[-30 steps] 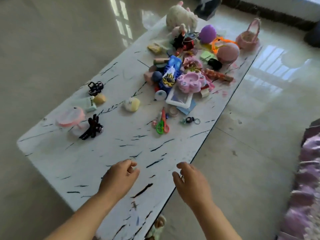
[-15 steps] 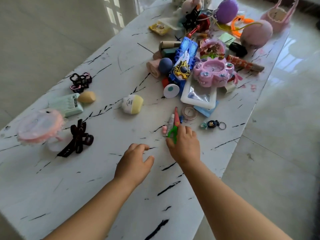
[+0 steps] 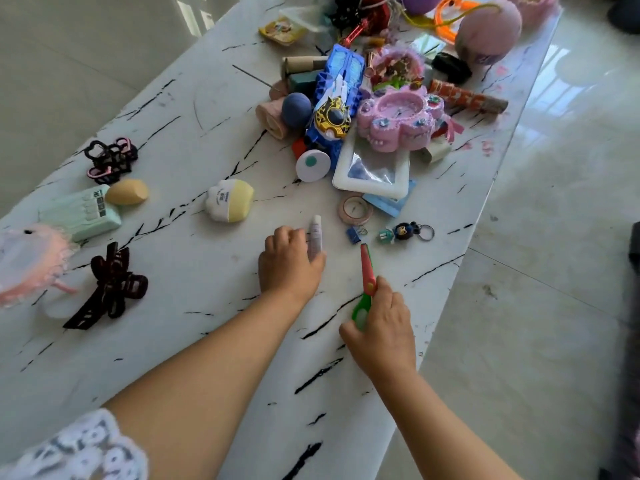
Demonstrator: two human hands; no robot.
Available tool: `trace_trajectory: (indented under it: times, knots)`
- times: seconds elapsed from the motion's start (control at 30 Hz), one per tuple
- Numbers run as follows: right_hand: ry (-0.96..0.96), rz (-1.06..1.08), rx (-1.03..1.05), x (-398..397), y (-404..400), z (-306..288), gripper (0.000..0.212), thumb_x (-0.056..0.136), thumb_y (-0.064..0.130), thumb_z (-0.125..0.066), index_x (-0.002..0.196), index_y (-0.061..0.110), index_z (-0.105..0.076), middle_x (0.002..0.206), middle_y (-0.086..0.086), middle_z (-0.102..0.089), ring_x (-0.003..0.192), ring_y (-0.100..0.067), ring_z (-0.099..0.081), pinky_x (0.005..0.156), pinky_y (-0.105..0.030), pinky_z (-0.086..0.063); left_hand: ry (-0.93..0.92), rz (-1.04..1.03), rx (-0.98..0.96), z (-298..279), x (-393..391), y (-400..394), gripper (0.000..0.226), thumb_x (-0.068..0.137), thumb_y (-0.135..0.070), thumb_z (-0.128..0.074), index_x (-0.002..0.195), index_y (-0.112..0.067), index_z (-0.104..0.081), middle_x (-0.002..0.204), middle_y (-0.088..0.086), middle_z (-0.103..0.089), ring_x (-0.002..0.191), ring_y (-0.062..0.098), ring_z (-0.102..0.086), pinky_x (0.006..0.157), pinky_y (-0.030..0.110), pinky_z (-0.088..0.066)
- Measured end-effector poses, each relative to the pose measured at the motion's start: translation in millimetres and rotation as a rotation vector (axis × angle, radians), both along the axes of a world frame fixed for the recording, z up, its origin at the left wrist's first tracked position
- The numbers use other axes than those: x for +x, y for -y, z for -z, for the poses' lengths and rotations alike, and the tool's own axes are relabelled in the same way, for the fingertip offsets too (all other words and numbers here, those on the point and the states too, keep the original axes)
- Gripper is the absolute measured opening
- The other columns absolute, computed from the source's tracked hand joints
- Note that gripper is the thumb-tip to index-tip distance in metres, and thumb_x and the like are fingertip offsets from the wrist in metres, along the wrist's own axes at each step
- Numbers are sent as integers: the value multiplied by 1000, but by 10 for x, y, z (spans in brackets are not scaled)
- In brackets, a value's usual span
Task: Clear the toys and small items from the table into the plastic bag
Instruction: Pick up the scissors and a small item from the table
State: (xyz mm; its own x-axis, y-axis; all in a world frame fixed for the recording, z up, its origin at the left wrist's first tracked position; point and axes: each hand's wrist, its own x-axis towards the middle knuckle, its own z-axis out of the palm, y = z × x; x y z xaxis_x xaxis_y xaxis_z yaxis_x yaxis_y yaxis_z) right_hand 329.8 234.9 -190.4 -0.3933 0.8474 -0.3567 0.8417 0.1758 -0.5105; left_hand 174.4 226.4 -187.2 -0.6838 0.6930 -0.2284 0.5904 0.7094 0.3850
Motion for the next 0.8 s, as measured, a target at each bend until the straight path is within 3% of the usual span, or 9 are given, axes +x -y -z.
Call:
trace_trajectory:
  times: [0.1, 0.2, 0.3, 0.43, 0.53, 0.67, 0.8]
  knots:
    - [-45, 23, -4, 169, 100, -29, 81, 73, 29, -57, 143, 19, -18, 100, 5, -35, 93, -17, -38, 77, -26, -34, -113, -25, -82, 67, 29, -231, 48, 84, -49, -55, 116, -13, -55, 124, 9, -46, 115, 29, -40, 93, 38, -35]
    - [-66, 35, -7, 319, 148, -97, 80, 73, 32, -57, 142, 21, -18, 101, 5, -37, 94, -16, -39, 77, -24, -34, -197, -42, -110, 81, 104, -321, 37, 85, -42, -52, 107, -13, -60, 121, 11, -48, 115, 29, -39, 97, 39, -29]
    - [-71, 73, -35, 483, 177, -189, 78, 73, 31, -58, 141, 22, -19, 104, 4, -37, 95, -16, -39, 77, -25, -36, -259, 81, -151, 62, 281, -225, 34, 84, -39, -51, 102, -12, -62, 122, 10, -47, 116, 29, -35, 101, 40, -24]
    - [-84, 101, -57, 725, 247, -339, 78, 74, 30, -59, 140, 23, -18, 107, 4, -39, 95, -15, -37, 76, -23, -35, -87, 92, -158, -4, 409, 1, 26, 86, -27, -54, 103, -7, -55, 124, 15, -43, 114, 32, -34, 83, 36, -36]
    - [-105, 112, -56, 884, 327, -433, 80, 74, 32, -58, 142, 24, -15, 106, 5, -38, 94, -14, -37, 77, -22, -36, -11, 25, -80, -62, 464, 155, 15, 84, -9, -54, 97, -2, -53, 119, 20, -44, 106, 37, -40, 73, 35, -33]
    - [-128, 122, -76, 1081, 431, -517, 84, 76, 32, -57, 144, 24, -9, 108, 6, -34, 97, -12, -34, 82, -21, -35, 52, 99, -225, -107, 624, 417, 6, 85, -8, -52, 89, -7, -48, 110, 16, -47, 88, 32, -48, 69, 34, -39]
    - [-160, 162, -62, 1356, 498, -621, 86, 75, 33, -58, 145, 23, -9, 110, 6, -35, 103, -14, -36, 81, -22, -34, 101, 144, -248, -225, 1039, 590, 15, 86, -14, -48, 76, -14, -36, 98, 11, -48, 73, 25, -44, 59, 31, -32]
